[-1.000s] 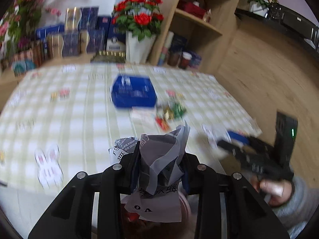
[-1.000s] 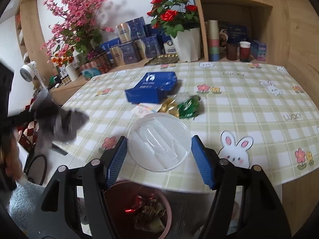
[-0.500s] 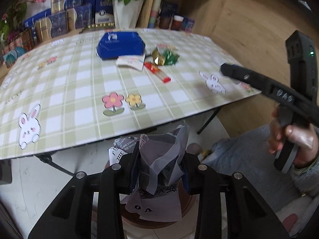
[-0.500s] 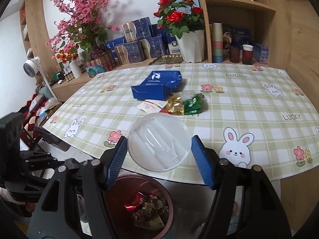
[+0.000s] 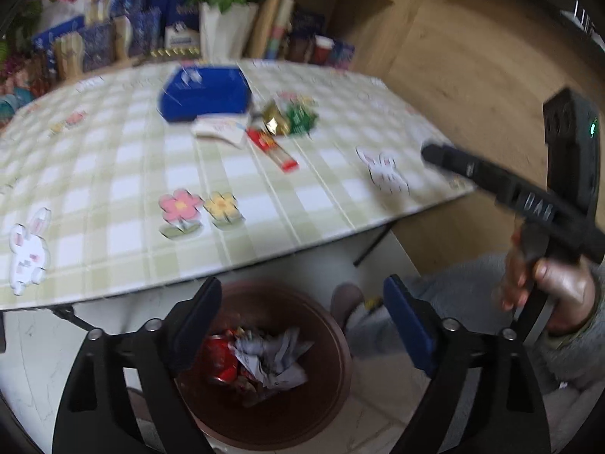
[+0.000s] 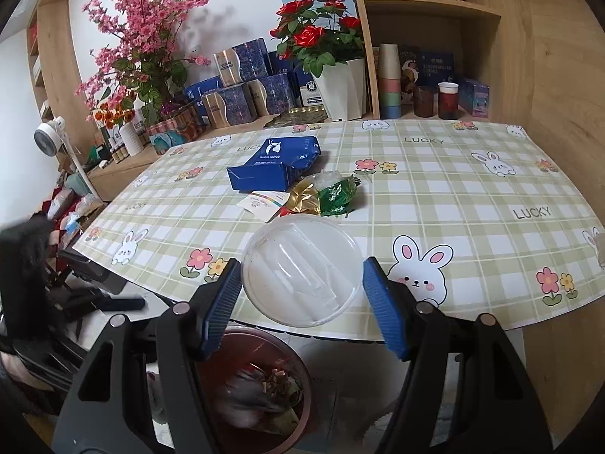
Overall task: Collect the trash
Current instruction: 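Drop the grey crumpled paper into the bin with the left tool while the right tool holds the lid, then carry the clear lid over the bin with the right tool and release, then grasp the red lighter with the right tool while the left tool reaches toward the blue box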
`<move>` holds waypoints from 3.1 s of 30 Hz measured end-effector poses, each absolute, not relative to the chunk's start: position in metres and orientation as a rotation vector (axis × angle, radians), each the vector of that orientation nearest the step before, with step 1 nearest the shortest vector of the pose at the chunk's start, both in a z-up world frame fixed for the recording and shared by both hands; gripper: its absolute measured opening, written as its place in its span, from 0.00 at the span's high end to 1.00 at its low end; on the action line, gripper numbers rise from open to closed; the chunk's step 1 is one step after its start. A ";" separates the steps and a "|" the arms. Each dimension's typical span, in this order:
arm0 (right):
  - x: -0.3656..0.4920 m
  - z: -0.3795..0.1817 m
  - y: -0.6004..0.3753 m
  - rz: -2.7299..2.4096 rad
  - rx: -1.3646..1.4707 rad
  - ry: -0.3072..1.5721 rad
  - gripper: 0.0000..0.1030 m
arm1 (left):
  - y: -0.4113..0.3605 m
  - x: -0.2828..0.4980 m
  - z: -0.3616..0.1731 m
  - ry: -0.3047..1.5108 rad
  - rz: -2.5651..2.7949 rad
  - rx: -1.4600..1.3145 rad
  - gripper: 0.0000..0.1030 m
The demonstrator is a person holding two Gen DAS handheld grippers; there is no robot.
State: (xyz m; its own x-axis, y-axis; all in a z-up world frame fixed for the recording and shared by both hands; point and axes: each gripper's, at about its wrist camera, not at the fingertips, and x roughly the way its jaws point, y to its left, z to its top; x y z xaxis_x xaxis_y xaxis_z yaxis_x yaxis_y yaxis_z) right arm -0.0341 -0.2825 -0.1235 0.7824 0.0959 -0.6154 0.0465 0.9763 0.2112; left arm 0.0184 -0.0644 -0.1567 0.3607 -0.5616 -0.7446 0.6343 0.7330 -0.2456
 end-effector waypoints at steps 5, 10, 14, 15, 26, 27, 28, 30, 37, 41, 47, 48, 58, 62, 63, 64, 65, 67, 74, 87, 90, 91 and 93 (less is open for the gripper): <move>-0.039 -0.121 -0.278 0.027 0.216 0.674 0.35 | -0.034 0.013 -0.129 0.808 -0.626 0.067 0.08; -0.043 -0.123 -0.265 0.048 0.203 0.692 0.36 | -0.001 0.007 -0.113 0.738 -0.502 0.078 0.06; -0.045 -0.128 -0.246 0.084 0.178 0.722 0.35 | 0.026 0.005 -0.110 0.729 -0.426 0.060 0.06; -0.045 -0.130 -0.241 0.094 0.172 0.731 0.35 | 0.033 0.005 -0.110 0.729 -0.407 0.047 0.06; -0.038 -0.148 -0.186 0.204 0.089 0.832 0.35 | 0.074 0.007 -0.112 0.734 -0.320 -0.051 0.06; -0.037 -0.151 -0.181 0.215 0.078 0.846 0.35 | 0.075 0.008 -0.113 0.733 -0.315 -0.059 0.06; -0.037 -0.154 -0.177 0.223 0.071 0.857 0.35 | 0.077 0.007 -0.113 0.730 -0.310 -0.069 0.06; -0.037 -0.160 -0.171 0.236 0.062 0.879 0.35 | 0.081 0.006 -0.113 0.724 -0.305 -0.095 0.06; -0.039 -0.177 -0.159 0.250 0.043 0.940 0.35 | 0.079 0.005 -0.116 0.728 -0.311 -0.090 0.06; -0.043 -0.179 -0.166 0.231 0.088 0.934 0.21 | 0.076 0.006 -0.120 0.739 -0.318 -0.093 0.06; -0.046 -0.175 -0.184 0.189 0.135 0.904 0.08 | 0.064 0.007 -0.123 0.754 -0.329 -0.075 0.06; -0.046 -0.175 -0.187 0.182 0.146 0.902 0.06 | 0.062 0.007 -0.123 0.755 -0.332 -0.070 0.06; -0.046 -0.183 -0.212 0.113 0.214 0.896 0.06 | 0.048 0.007 -0.129 0.778 -0.340 -0.027 0.06; -0.045 -0.186 -0.217 0.092 0.216 0.888 0.06 | 0.043 0.009 -0.134 0.797 -0.338 -0.016 0.06; -0.044 -0.187 -0.219 0.086 0.213 0.888 0.06 | 0.043 0.009 -0.135 0.801 -0.337 -0.016 0.06; -0.044 -0.188 -0.220 0.078 0.213 0.888 0.06 | 0.042 0.010 -0.136 0.806 -0.337 -0.016 0.06; -0.043 -0.189 -0.222 0.073 0.214 0.888 0.06 | 0.040 0.011 -0.138 0.813 -0.337 -0.014 0.06; -0.041 -0.193 -0.226 0.059 0.226 0.893 0.06 | 0.037 0.013 -0.140 0.825 -0.342 -0.009 0.06; -0.039 -0.197 -0.235 0.043 0.242 0.866 0.06 | 0.025 0.020 -0.150 0.856 -0.351 0.012 0.06; 0.038 -0.175 -0.246 0.049 0.084 0.831 0.06 | 0.007 0.067 -0.155 0.892 -0.382 -0.019 0.06; 0.065 -0.172 -0.247 0.042 0.040 0.813 0.09 | 0.005 0.082 -0.153 0.903 -0.390 -0.068 0.06; 0.076 -0.173 -0.247 0.049 0.031 0.816 0.13 | 0.005 0.088 -0.154 0.911 -0.396 -0.100 0.06; 0.093 -0.178 -0.247 0.055 0.021 0.833 0.28 | 0.004 0.100 -0.155 0.927 -0.402 -0.149 0.06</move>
